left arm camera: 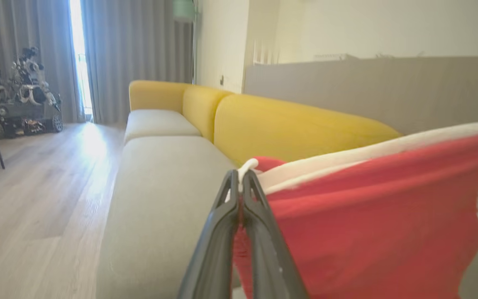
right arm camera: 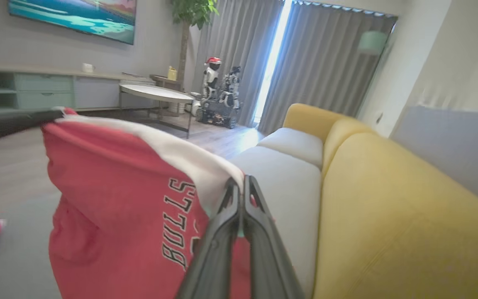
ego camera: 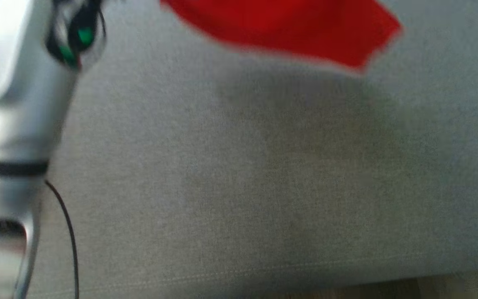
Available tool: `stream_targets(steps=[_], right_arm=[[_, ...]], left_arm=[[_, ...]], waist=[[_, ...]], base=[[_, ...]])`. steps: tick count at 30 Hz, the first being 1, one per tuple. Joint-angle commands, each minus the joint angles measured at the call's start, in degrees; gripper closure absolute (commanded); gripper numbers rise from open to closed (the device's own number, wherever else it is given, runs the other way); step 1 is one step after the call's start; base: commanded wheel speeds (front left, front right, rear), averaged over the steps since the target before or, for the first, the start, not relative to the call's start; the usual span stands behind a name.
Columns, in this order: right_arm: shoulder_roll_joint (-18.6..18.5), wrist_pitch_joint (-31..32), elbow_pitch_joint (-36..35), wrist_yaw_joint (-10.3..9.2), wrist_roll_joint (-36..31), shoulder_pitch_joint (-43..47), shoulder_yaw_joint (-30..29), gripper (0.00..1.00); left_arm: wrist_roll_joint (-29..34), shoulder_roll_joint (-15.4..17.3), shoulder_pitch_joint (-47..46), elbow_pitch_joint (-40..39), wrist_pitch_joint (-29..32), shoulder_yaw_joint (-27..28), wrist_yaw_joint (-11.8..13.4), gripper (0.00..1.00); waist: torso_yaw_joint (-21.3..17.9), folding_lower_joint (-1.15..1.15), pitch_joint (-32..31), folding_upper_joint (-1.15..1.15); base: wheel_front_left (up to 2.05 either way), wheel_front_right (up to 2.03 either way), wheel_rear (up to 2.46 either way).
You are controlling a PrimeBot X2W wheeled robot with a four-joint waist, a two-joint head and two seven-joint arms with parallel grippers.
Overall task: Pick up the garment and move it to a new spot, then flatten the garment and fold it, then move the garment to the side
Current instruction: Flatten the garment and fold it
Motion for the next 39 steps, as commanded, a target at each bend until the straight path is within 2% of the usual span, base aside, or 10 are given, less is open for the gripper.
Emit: stream_targets(steps=[1, 3, 7, 8, 10, 13, 17, 22, 33, 39], right_arm=[[0.56, -4.08, 1.94, -0.04, -3.16, -2.84, 0.51, 1.0], [1.99, -10.2, 6.58, -0.04, -7.07, -5.85, 2.66, 1.0], [5.25, -21.74, 16.13, -0.04, -13.48, -8.51, 2.89, 1.0], [5.25, -21.74, 16.13, -0.04, -13.48, -8.51, 2.89, 1.0], [6.74, -25.19, 20.31, -0.04, -16.01, -8.11, 2.79, 1.0], [8.88, -27.1, 25.14, -0.04, -18.22, -5.98, 3.16, 1.0], [10.38, -27.78, 28.69, -0.04, -18.32, -1.19, 7.13, 1.0], [9.55, -27.78, 30.55, -0.04, -13.49, 5.71, 14.74, 1.0], [1.34, -20.18, 24.31, -0.04, 1.42, 13.84, 32.75, 1.0], [-2.56, -15.45, 19.72, -0.04, 5.5, 16.26, 37.47, 1.0]], left_arm=[[0.81, 1.34, -5.09, 1.0, -2.78, 3.03, -0.3, 1.0], [1.29, 0.18, -8.44, 4.78, -7.13, 3.89, -0.74, 1.0], [1.59, -2.19, -11.99, 10.49, -13.92, 4.56, -2.59, 1.0], [1.59, -2.19, -11.99, 10.49, -13.92, 4.56, -2.59, 1.0], [1.97, -3.44, -11.96, 12.59, -15.47, 4.44, -3.48, 1.0], [2.97, -4.87, -10.31, 15.28, -16.37, 3.89, -5.09, 1.0], [4.24, -6.49, -5.13, 16.49, -16.59, 4.59, -6.67, 1.0], [7.62, -7.46, 5.04, 15.49, -16.61, 5.22, -8.49, 1.0], [12.82, -8.13, 23.09, 15.33, -16.62, 4.63, -11.28, 1.0], [14.39, -8.3, 28.88, 15.88, -16.62, 3.32, -12.2, 1.0]], waist=[[-1.46, -0.01, 4.92, 0.0], [-1.53, -0.01, 5.84, 0.0], [-1.23, -0.01, 7.55, 0.0], [-1.23, -0.01, 7.55, 0.0], [-0.78, -0.01, 8.39, 0.0], [-0.04, -0.01, 9.77, 0.0], [0.7, -0.01, 10.46, 0.0], [1.52, -0.01, 8.69, 0.0], [2.72, -0.01, 0.7, 0.0], [2.9, -0.01, -2.96, 0.0]], base=[[0.0, 0.0, 0.0], [0.0, 0.0, 0.0], [0.0, 0.0, 0.0], [0.0, 0.0, 0.0], [0.0, 0.0, 0.0], [0.0, 0.0, 0.0], [0.0, 0.0, 0.0], [0.0, 0.0, 0.0], [0.0, 0.0, 0.0], [0.0, 0.0, 0.0]])
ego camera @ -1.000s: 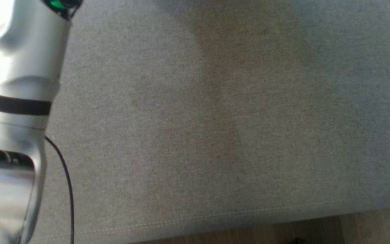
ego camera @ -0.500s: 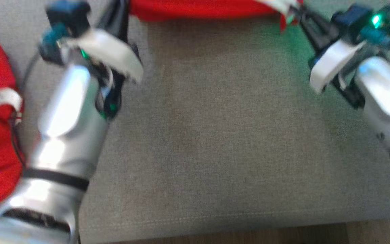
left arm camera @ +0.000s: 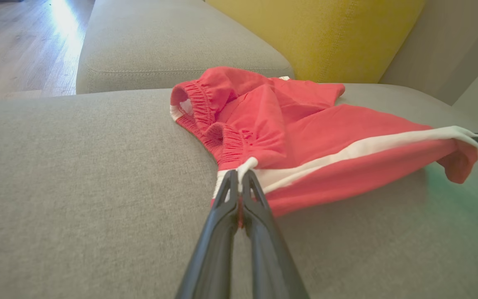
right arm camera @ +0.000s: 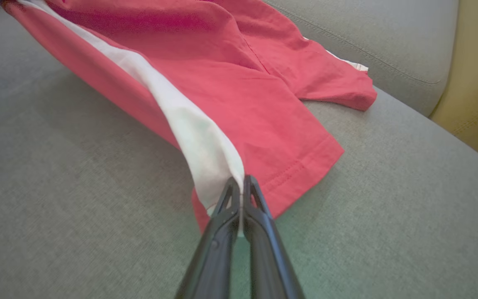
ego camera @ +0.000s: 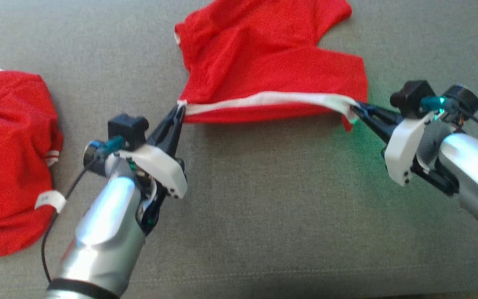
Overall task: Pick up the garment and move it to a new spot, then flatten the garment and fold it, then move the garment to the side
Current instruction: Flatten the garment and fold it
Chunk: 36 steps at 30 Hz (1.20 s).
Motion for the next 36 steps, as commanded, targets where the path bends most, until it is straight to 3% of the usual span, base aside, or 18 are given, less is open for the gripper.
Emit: stream_targets(steps=[1, 6, 15, 16, 17, 18, 20, 21, 31, 36], right_arm=[[-2.29, 0.96, -1.53, -0.04, 0.35, 1.99, 0.15, 1.0], [-5.46, 5.41, -5.42, -0.04, 0.27, 6.31, 0.82, 1.0], [-7.72, 10.19, -9.01, -0.04, -0.42, 11.96, 0.87, 1.0], [-7.99, 10.69, -9.39, -0.04, -0.24, 12.48, 0.87, 0.97], [-8.25, 11.05, -9.66, -0.04, 0.14, 12.88, 0.87, 0.74], [-8.46, 11.38, -9.83, -0.04, 0.77, 13.21, 0.87, 0.73], [-8.83, 11.75, -10.34, -0.04, 1.31, 13.69, 0.87, 0.98], [-9.04, 11.77, -10.49, -0.04, 1.54, 13.92, 0.87, 1.0], [-11.55, 12.69, -13.98, -0.04, 4.21, 17.34, 0.88, 1.0], [-14.52, 16.41, -17.51, -0.04, 6.73, 19.87, 0.88, 1.0]], left_arm=[[0.68, 1.13, -0.33, -1.42, -0.69, 1.65, -0.16, 1.0], [1.68, 0.84, 4.09, -2.09, -0.7, 1.25, -0.55, 1.0], [2.88, 0.7, 9.24, -3.51, -0.7, 0.88, -0.87, 1.0], [3.02, 0.68, 9.9, -3.67, -0.7, 0.78, -0.9, 1.0], [3.12, 0.64, 10.57, -3.79, -0.7, 0.62, -0.93, 1.0], [3.22, 0.61, 11.19, -3.92, -0.7, 0.46, -0.97, 1.0], [3.38, 0.58, 12.29, -4.24, -0.7, 0.34, -1.02, 1.0], [3.39, 0.56, 12.76, -4.4, -0.7, 0.36, -1.04, 1.0], [3.71, 0.86, 18.24, -7.09, -0.7, 0.48, -1.17, 1.0], [4.13, 1.56, 21.73, -8.46, -0.7, -1.65, -1.25, 1.0]], waist=[[0.22, 0.0, -1.53, 0.0], [0.4, 0.0, -3.77, 0.0], [0.36, 0.0, -6.59, 0.0], [0.35, 0.0, -6.99, 0.0], [0.3, 0.0, -7.39, 0.0], [0.22, 0.0, -7.77, 0.0], [0.04, 0.0, -8.46, 0.0], [-0.06, 0.0, -8.75, 0.0], [-0.83, 0.0, -11.4, 0.0], [-0.75, 0.0, -12.82, 0.0]], base=[[0.0, 0.0, 0.0], [0.0, 0.0, 0.0], [0.0, 0.0, 0.0], [0.0, 0.0, 0.0], [0.0, 0.0, 0.0], [0.0, 0.0, 0.0], [0.0, 0.0, 0.0], [0.0, 0.0, 0.0], [0.0, 0.0, 0.0], [0.0, 0.0, 0.0]])
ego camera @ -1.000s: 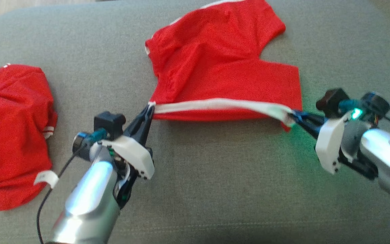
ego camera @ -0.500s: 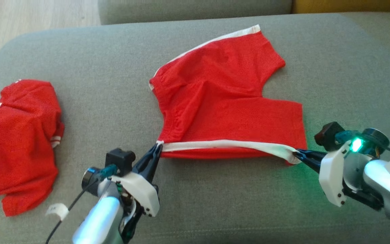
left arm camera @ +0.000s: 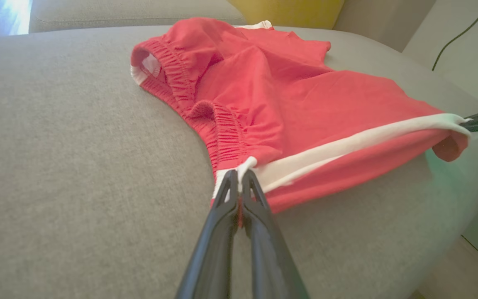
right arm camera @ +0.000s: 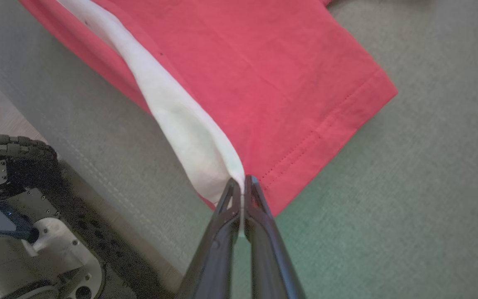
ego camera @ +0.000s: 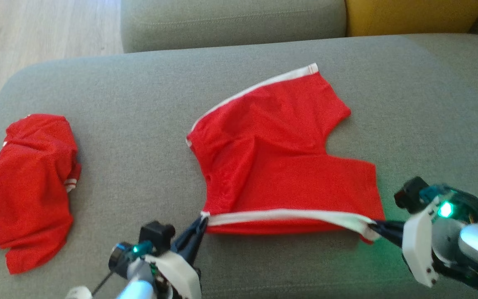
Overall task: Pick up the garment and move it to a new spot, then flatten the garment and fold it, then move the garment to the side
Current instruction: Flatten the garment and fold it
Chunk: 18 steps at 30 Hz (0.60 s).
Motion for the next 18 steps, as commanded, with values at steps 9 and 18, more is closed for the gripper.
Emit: stream_targets(steps=[9, 18], right_arm=[[-8.53, 1.6, -6.74, -0.04, 4.62, -1.88, -1.29, 1.0], [-9.56, 1.87, -7.46, -0.04, 6.99, -12.3, -5.02, 1.0]], left_arm=[[-1.09, 2.66, 0.58, -8.18, 0.83, -0.32, -0.28, 1.0], [-1.62, 1.57, -8.42, -14.39, 3.75, 0.82, 0.19, 1.0]], waist=[[0.85, 0.01, -0.19, 0.0], [3.4, 0.01, 5.23, 0.0]], base=[[0.0, 0.0, 0.0], [0.0, 0.0, 0.0]])
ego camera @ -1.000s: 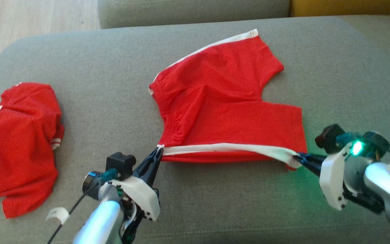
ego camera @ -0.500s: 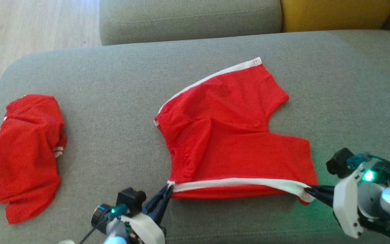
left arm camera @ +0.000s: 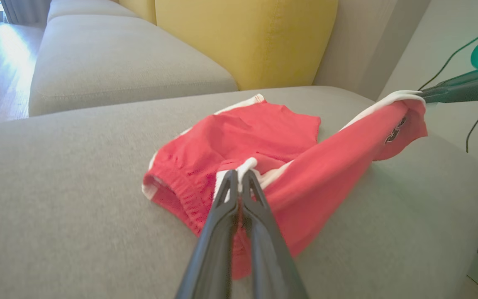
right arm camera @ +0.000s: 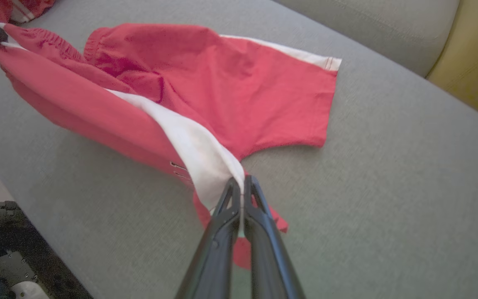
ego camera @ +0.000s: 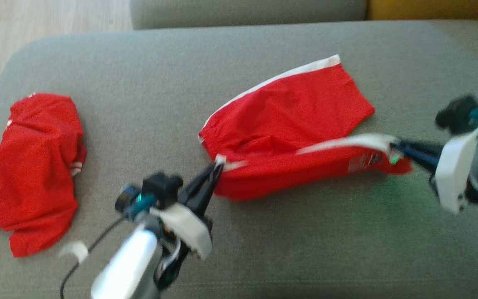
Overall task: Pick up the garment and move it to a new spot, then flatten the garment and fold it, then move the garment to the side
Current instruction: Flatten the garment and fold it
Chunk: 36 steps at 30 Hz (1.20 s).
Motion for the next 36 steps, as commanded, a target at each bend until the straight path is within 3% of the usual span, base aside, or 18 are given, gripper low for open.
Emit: stream_targets(steps=[1, 22, 34, 35, 36], right_arm=[[-2.29, 0.06, -0.39, -0.04, 0.59, -2.15, -1.57, 1.0], [2.43, -0.66, 11.88, -0.04, 0.7, -22.69, 1.21, 1.0], [3.06, -4.11, 16.4, -0.04, 1.48, -27.37, 2.83, 1.0], [3.1, -4.35, 16.72, -0.04, 1.51, -27.53, 2.89, 0.98], [3.16, -4.75, 16.86, -0.04, 1.64, -27.66, 2.93, 0.89]], left_arm=[[-0.03, -0.04, -4.64, -2.15, 0.08, 2.59, 0.31, 1.0], [-0.79, -3.8, -27.16, 10.69, -3.34, 0.24, 2.05, 1.0], [-7.49, -3.91, -32.65, 12.3, -4.45, -6.91, 6.51, 1.0], [-8.04, -3.91, -32.94, 12.14, -4.46, -7.31, 6.91, 1.0], [-8.5, -3.91, -33.24, 11.95, -4.46, -7.7, 7.26, 1.0]], waist=[[1.36, 0.0, 2.46, 0.0], [6.42, 0.0, 17.43, 0.0], [8.87, 0.0, 21.73, 0.0], [9.02, 0.0, 21.92, 0.0], [9.17, 0.0, 22.17, 0.0]], base=[[0.0, 0.0, 0.0], [0.0, 0.0, 0.0], [0.0, 0.0, 0.0], [0.0, 0.0, 0.0], [0.0, 0.0, 0.0]])
